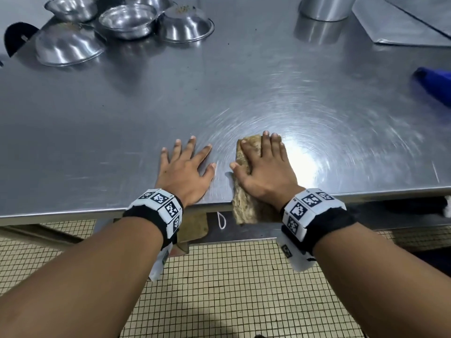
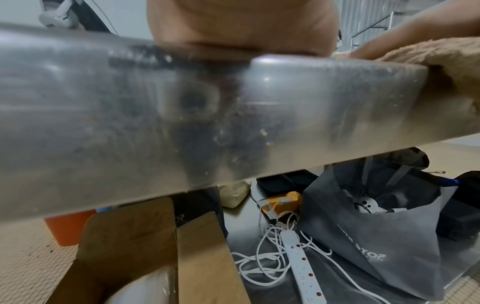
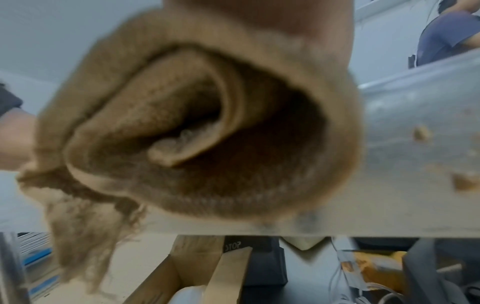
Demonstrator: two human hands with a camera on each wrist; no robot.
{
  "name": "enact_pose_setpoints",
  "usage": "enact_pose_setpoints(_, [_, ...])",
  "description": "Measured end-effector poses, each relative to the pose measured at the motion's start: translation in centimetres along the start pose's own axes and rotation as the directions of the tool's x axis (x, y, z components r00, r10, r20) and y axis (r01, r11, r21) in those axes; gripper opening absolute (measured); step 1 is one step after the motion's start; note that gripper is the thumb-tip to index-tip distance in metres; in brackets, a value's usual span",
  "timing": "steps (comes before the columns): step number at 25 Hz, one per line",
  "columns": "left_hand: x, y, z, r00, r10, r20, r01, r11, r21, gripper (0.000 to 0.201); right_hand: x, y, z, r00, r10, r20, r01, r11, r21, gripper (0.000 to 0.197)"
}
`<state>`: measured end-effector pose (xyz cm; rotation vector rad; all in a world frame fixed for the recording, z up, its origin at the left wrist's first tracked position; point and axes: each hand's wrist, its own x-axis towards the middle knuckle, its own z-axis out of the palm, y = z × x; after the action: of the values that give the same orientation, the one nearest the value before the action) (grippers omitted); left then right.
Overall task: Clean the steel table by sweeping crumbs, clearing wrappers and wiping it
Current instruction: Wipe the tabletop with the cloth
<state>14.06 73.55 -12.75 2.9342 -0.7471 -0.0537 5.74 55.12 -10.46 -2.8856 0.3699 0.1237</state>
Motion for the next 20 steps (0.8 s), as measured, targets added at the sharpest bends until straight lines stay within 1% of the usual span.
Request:
enact_pose_setpoints(4, [-0.1,0.1,-0.1,1.0,-0.007,0.004,0.007,1.0,0.001,0.061,-1.4,-2.2,0.9,0.996,-0.082,-0.018,0.082,0.996,-0.034,0.073])
enact_pose_setpoints(6, [-0.2,0.3,-0.2,1.0,-0.008,0.003,0.008,1.0,0.009,0.06,-2.6,-2.5,1.5,0.99,-0.137,-0.039,0.135,0.989,-0.054,0.072])
enact_pose_setpoints(8, [-0.3,0.4,-0.4,1.0,-0.005,-0.003,0.005,1.0,0.02,0.059,-3.8,-2.0,2.0,0.982,-0.175,-0.064,0.171,0.983,-0.062,0.071])
enact_pose_setpoints(12, [-1.0,0.8,-0.7,1.0,-0.015,-0.015,0.015,1.0,-0.002,0.058,-5.3,-0.1,2.6,0.974,-0.209,-0.083,0.199,0.974,-0.109,0.068])
enact_pose_setpoints(16, [-1.4,2.5,-0.4,1.0,-0.013,-0.012,0.013,0.999,-0.03,0.056,-6.2,3.3,2.2,0.973,-0.197,-0.12,0.181,0.974,-0.134,0.067])
enact_pose_setpoints(20, [-1.2,3.6,-0.1,1.0,-0.026,-0.002,0.026,0.998,-0.054,0.058,-6.1,7.5,1.2,0.987,-0.116,-0.108,0.101,0.986,-0.131,0.069])
